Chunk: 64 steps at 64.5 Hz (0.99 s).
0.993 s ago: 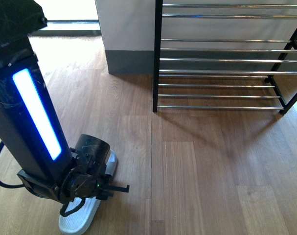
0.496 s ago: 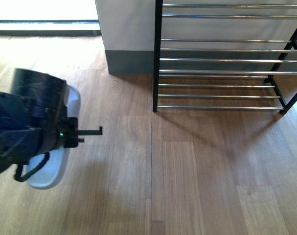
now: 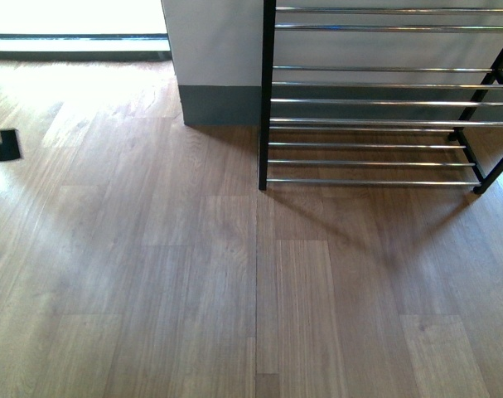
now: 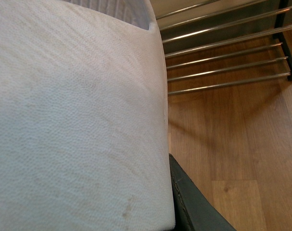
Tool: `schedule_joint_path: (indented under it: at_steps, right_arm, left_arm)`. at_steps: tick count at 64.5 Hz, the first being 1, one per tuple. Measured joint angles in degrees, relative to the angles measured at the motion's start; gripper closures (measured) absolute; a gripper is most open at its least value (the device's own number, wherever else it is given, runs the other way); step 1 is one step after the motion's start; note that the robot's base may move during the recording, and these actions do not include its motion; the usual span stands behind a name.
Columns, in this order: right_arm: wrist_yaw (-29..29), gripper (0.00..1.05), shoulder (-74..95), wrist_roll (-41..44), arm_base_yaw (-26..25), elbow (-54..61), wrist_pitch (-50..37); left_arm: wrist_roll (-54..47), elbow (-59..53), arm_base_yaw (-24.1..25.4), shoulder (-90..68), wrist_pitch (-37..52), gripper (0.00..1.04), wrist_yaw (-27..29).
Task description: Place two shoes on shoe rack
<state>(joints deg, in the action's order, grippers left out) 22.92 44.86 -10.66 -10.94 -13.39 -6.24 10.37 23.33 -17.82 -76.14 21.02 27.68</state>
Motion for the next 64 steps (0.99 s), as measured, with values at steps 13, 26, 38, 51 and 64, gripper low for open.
schedule_joint_path:
  at_steps: [13, 26, 38, 51, 64]
  right_arm:
    - [0.0, 1.03, 0.0, 0.0, 0.0, 0.0, 0.0]
    - [0.0, 1.03, 0.0, 0.0, 0.0, 0.0, 0.0]
    - [0.0, 1.03, 0.0, 0.0, 0.0, 0.0, 0.0]
    - [0.0, 1.03, 0.0, 0.0, 0.0, 0.0, 0.0]
    - [-0.2, 1.03, 0.0, 0.0, 0.0, 0.0, 0.0]
  left_arm:
    - [0.7, -0.8, -6.5, 19.2, -13.9, 1.03, 7.6]
    - [1.4, -1.0, -11.0, 28.2, -21.8, 1.03, 12.8]
    - [1.5, -1.1, -11.1, 28.3, -21.9, 1.03, 12.8]
    - [1.5, -1.1, -11.2, 28.3, -21.9, 1.03, 12.9]
    - [1.5, -1.1, -11.3, 28.3, -21.9, 1.03, 12.8]
